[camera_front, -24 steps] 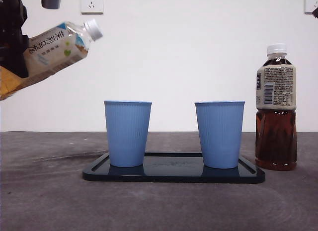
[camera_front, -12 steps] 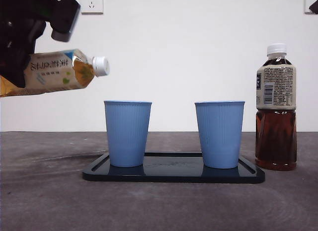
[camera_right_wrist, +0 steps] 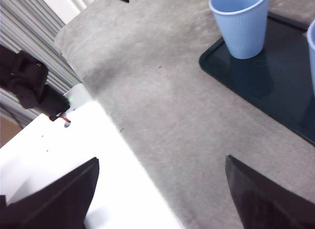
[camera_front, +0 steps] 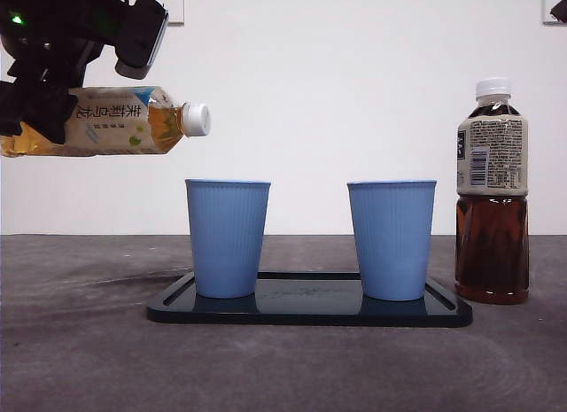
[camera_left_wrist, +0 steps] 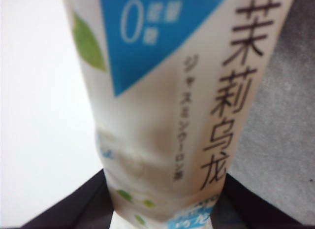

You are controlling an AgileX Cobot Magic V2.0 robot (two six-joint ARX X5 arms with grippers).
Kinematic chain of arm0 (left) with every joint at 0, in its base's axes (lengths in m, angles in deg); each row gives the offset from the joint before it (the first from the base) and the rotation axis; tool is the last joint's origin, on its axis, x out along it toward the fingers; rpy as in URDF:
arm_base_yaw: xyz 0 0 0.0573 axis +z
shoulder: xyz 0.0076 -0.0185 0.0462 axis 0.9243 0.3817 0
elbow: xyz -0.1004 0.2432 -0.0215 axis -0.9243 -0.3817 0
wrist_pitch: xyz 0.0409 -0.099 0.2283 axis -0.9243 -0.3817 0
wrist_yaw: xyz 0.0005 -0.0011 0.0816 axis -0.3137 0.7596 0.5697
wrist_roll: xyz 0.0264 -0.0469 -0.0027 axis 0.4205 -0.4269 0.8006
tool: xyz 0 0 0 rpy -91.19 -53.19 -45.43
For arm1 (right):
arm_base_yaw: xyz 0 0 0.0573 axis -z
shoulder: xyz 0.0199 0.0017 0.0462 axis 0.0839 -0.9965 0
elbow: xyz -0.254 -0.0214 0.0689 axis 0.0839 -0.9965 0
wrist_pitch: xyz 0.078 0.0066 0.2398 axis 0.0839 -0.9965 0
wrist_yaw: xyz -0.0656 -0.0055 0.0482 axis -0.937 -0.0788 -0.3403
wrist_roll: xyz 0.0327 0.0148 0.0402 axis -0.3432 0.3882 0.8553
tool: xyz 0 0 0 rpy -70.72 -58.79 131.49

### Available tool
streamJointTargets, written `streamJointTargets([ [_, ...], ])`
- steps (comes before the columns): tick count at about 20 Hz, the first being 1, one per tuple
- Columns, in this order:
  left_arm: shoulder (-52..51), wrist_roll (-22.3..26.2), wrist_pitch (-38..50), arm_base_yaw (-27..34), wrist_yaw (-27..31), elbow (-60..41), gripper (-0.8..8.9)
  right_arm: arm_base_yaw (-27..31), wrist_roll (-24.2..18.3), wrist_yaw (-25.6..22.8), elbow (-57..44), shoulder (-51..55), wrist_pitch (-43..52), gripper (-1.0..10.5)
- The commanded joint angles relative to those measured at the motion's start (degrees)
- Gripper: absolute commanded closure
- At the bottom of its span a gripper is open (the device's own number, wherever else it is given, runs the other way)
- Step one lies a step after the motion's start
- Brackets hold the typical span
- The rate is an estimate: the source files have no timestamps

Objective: Pour the drink into the cup

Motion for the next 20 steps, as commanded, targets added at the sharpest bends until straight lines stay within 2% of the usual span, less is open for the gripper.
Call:
streamJointTargets([
  [1, 1.0, 0.7, 1.7, -0.7, 1.2, 2.6, 6.33, -1.0, -1.4, 0.2, 0.7, -0.2, -0.3, 5.5],
  [18, 2.6, 1.3, 1.7, -1.1, 1.2, 2.9, 6.33, -1.6, -2.1, 0.0, 0.7, -0.2, -1.4, 5.5],
  [20, 2.6, 0.1, 1.7, -1.1, 1.2, 2.9, 6.32, -1.6, -2.1, 0.0, 0.7, -0.2, -1.4, 5.5],
])
